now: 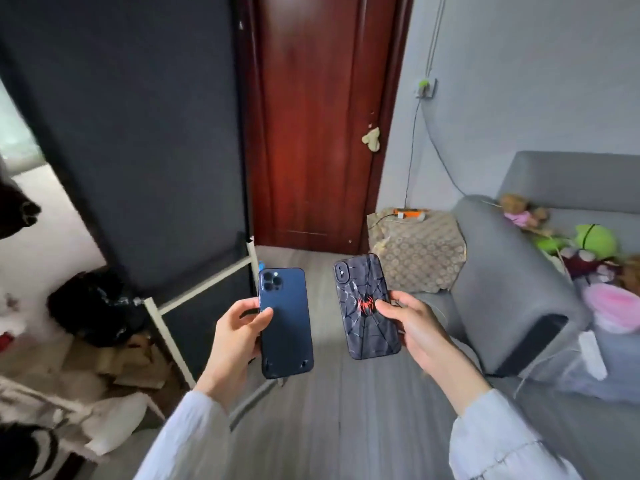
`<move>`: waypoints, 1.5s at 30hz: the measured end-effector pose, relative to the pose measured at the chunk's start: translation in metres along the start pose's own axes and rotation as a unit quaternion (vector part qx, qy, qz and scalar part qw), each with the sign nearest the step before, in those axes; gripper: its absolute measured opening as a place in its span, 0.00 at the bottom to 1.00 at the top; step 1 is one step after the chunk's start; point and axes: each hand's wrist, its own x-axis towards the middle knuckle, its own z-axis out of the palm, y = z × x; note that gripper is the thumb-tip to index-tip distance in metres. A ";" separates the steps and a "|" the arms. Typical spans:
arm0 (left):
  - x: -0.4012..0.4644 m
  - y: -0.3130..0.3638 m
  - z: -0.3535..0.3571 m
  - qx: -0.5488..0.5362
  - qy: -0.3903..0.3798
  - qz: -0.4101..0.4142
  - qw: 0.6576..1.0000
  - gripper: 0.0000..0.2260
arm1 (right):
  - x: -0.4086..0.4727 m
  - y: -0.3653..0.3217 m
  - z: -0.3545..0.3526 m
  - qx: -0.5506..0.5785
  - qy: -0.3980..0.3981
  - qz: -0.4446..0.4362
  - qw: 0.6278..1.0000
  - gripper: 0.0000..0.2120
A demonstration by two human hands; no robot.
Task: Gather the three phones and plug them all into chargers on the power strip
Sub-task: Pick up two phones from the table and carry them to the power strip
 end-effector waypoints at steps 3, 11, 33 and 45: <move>0.069 -0.005 0.047 0.009 -0.038 -0.004 0.999 0.02 | 0.067 -0.010 -0.031 0.015 0.032 -0.004 0.999 0.06; 0.239 0.001 0.183 0.000 -0.081 -0.035 0.996 0.03 | 0.225 -0.064 -0.120 0.041 0.106 0.004 0.994 0.06; 0.689 -0.011 0.496 0.037 -0.170 -0.120 0.977 0.03 | 0.662 -0.158 -0.303 0.029 0.239 0.068 0.968 0.12; 0.829 -0.115 0.670 0.088 -0.068 -0.225 0.968 0.06 | 0.895 -0.123 -0.480 0.029 0.232 0.181 0.955 0.09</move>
